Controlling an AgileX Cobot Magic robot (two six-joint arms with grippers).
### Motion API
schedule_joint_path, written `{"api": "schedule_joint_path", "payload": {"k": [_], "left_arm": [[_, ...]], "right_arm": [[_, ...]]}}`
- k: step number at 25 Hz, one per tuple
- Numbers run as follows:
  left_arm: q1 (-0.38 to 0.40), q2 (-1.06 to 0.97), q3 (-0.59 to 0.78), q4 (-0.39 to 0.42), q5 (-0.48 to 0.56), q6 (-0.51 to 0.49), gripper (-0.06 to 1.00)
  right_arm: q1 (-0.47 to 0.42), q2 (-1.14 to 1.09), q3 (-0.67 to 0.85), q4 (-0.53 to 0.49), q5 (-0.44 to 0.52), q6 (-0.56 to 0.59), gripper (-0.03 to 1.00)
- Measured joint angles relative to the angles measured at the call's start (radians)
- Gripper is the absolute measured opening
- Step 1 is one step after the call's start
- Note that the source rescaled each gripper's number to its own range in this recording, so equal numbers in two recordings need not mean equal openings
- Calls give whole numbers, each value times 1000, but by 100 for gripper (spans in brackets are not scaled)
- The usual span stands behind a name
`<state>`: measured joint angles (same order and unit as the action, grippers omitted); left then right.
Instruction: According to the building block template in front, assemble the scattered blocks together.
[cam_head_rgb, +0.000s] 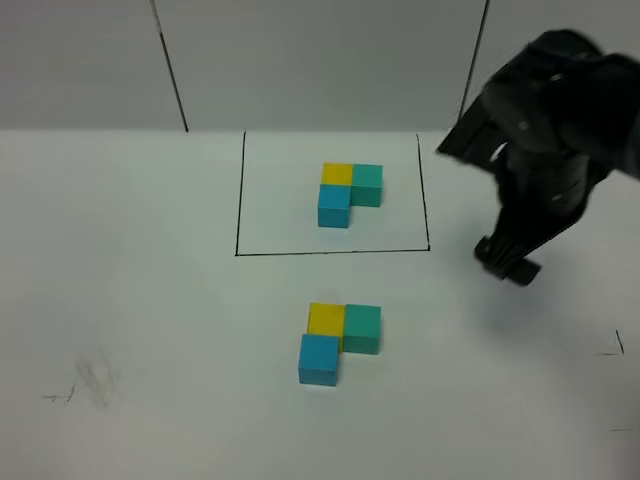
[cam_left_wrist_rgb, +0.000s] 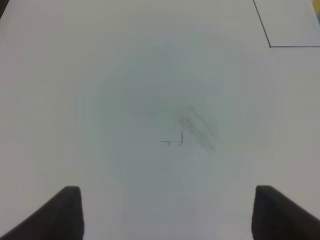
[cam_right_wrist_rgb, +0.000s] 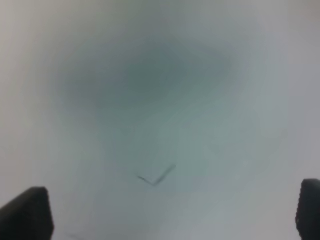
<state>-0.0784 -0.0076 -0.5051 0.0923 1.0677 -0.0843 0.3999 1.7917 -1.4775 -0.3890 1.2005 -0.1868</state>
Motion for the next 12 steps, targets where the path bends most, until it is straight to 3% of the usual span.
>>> {"api": "schedule_joint_path", "payload": {"k": [3, 9, 12], "left_arm": [[0, 0, 0, 0, 0, 0, 52], [0, 0, 0, 0, 0, 0, 52], [0, 0, 0, 0, 0, 0, 52]], "right_arm": [[-203, -117, 0, 40, 1, -13, 100], [-678, -384, 1, 216, 7, -124, 100], [-794, -544, 3, 328, 11, -175, 100]]}}
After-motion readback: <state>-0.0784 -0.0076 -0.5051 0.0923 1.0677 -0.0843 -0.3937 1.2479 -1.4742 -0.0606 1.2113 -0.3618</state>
